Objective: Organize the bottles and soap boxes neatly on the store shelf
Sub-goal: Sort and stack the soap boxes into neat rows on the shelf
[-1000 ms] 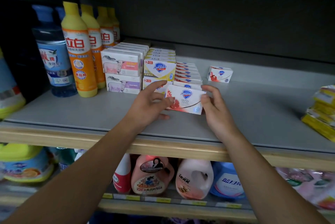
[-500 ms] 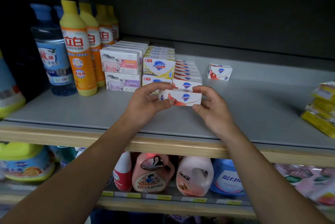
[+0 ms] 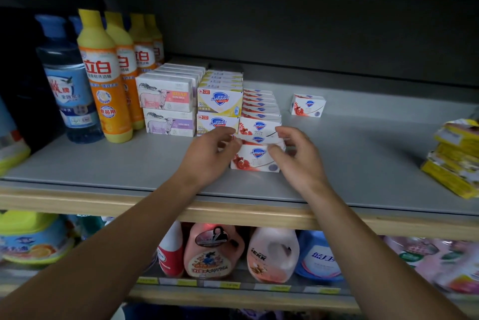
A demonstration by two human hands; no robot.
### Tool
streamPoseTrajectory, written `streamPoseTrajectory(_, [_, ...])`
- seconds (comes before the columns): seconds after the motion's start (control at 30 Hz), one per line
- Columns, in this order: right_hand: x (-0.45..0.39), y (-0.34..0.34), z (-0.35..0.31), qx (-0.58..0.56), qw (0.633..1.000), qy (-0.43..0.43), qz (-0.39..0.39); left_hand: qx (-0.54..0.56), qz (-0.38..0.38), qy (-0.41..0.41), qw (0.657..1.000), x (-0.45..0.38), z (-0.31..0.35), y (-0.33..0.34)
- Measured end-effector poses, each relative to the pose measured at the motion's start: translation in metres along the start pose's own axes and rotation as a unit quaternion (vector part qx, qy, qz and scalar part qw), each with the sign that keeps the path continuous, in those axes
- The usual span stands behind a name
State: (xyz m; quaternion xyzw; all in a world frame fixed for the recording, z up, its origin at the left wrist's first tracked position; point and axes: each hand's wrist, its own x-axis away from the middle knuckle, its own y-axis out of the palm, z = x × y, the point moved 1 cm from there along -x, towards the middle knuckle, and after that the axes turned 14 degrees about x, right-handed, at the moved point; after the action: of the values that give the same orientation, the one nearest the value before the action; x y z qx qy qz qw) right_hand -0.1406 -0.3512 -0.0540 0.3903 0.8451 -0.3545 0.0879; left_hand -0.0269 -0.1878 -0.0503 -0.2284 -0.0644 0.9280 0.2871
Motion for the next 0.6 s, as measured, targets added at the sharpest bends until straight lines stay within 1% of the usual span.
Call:
streamPoseTrajectory(0.07, [-0.003,-0.002,-0.004,0.099,0.993,-0.061,-0.018,-0.045,0.033,0.033,0.998,-0.009,0.007,-0.007])
streamPoseTrajectory(0.13, [-0.007,-0.005,-0.008,0.174,0.977,-0.114,-0.041,-0.116,0.07,0.097,0.986,-0.024,0.016,-0.016])
streamPoseTrajectory(0.2, [-0.012,-0.008,-0.011,0.21,0.966,-0.137,-0.066,-0.205,0.092,0.157,0.962,-0.042,0.024,-0.022])
streamPoseTrajectory(0.27, [-0.017,-0.011,-0.013,0.225,0.957,-0.151,-0.101,-0.263,0.093,0.183,0.943,-0.061,0.028,-0.024])
streamPoseTrajectory(0.37, [-0.021,-0.014,-0.012,0.225,0.951,-0.154,-0.149,-0.333,0.051,0.183,0.924,-0.085,0.023,-0.018])
streamPoseTrajectory(0.43, [-0.025,-0.019,-0.009,0.206,0.955,-0.149,-0.155,-0.376,0.031,0.17,0.91,-0.094,0.015,-0.012])
streamPoseTrajectory(0.53, [-0.037,-0.034,-0.004,0.149,0.973,-0.135,-0.111,-0.39,0.046,0.173,0.903,-0.097,0.0,-0.006])
streamPoseTrajectory(0.6, [-0.052,-0.045,-0.004,0.101,0.986,-0.12,-0.059,-0.375,0.065,0.186,0.906,-0.098,-0.005,-0.004])
